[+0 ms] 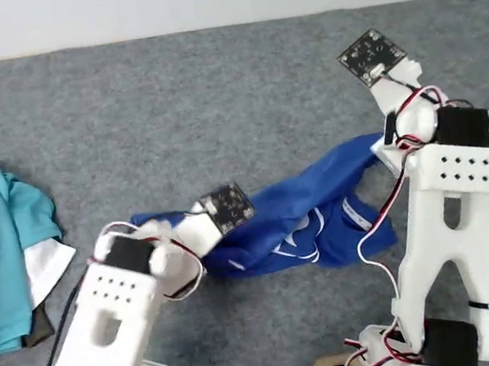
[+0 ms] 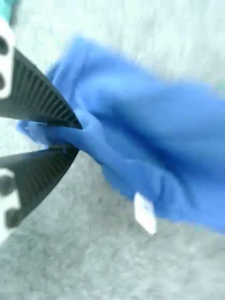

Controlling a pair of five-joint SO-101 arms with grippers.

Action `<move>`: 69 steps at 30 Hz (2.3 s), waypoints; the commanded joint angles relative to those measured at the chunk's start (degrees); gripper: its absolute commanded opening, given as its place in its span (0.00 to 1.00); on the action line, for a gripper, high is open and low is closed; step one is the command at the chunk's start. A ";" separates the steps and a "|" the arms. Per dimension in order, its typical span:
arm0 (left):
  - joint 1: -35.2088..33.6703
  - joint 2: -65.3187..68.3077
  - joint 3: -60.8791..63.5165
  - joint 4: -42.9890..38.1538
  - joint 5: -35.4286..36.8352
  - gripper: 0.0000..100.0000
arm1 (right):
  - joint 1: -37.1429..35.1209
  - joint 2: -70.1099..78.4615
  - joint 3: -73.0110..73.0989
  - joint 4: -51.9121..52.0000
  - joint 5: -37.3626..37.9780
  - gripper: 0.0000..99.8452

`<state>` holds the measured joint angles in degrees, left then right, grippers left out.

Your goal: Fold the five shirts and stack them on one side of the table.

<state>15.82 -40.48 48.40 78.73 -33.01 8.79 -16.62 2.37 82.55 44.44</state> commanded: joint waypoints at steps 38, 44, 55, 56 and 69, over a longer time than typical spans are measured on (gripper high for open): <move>-18.64 -10.64 -62.29 -8.53 -0.18 0.00 | 11.82 -2.86 -80.79 13.32 10.81 0.01; -18.64 -10.64 -65.89 -8.35 -1.32 0.00 | 16.22 -2.86 -88.62 13.23 10.81 0.01; -18.64 -10.73 -73.45 5.71 -1.49 0.00 | 21.58 -2.95 -97.05 13.93 10.90 0.01; -18.64 -10.73 -74.68 8.00 -1.49 0.00 | 22.11 -2.95 -97.32 13.93 10.90 0.01; -18.99 -10.73 -80.75 21.10 -1.49 0.00 | 23.25 -2.51 -97.05 20.18 15.47 0.01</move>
<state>-2.64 -51.21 -31.69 99.21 -33.98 31.56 -19.69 -94.95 100.48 59.38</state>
